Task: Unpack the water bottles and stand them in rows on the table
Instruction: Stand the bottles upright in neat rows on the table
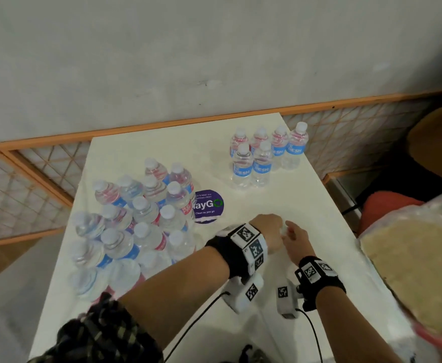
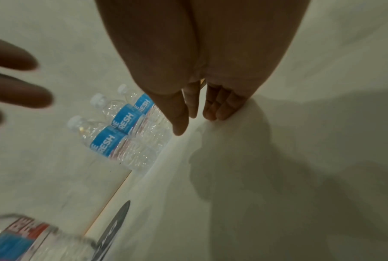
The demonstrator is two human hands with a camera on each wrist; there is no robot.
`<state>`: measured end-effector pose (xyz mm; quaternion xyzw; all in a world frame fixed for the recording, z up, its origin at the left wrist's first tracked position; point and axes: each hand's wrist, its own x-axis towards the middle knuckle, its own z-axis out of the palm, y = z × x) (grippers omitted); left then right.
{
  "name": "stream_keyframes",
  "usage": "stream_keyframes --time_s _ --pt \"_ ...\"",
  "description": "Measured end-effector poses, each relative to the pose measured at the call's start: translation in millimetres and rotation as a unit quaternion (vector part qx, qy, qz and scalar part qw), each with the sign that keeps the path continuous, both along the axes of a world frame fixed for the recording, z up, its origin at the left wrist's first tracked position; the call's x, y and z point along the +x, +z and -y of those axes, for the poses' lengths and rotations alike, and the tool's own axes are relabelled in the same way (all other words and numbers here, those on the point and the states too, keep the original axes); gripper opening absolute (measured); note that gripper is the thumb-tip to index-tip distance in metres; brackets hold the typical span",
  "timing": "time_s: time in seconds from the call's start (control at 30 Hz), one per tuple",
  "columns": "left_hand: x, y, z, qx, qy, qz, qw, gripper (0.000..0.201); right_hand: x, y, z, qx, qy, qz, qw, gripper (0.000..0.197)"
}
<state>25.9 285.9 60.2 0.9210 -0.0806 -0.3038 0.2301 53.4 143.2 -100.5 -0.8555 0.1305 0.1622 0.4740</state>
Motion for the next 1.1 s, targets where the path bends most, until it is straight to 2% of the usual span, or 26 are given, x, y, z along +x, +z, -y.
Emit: stream_keyframes --time_s 0.1,0.3,0.43,0.53,0.63,0.73,0.9,1.1 --pt "-32 14 -32 0.006 -0.051 0.024 0.998 0.044 -36 -3 -9 -0.028 0.001 -0.013 1.0 0.053" --pt "-67 27 -111 0.049 -0.048 0.085 0.994 0.043 -85 -2 -54 -0.068 -0.016 -0.001 0.998 0.045" --pt "-73 31 -145 0.081 -0.05 0.101 0.99 0.042 -113 9 -98 -0.045 0.025 -0.012 0.999 0.045" --pt "-76 33 -165 0.12 -0.059 0.111 0.985 0.042 -129 26 -132 -0.018 0.092 -0.02 0.995 0.05" --pt "-78 30 -175 0.143 -0.082 0.096 0.982 0.041 -140 43 -158 0.03 0.147 -0.013 0.989 0.065" --pt "-78 25 -176 0.143 -0.085 0.102 0.981 0.039 -146 54 -173 0.053 0.166 0.001 0.985 0.076" --pt "-80 24 -166 0.169 -0.08 0.157 0.97 0.031 -154 54 -177 0.02 0.134 0.042 0.99 0.074" --pt "-67 20 -160 0.151 -0.08 0.161 0.972 0.028 -152 46 -167 0.044 0.097 0.037 0.994 0.071"
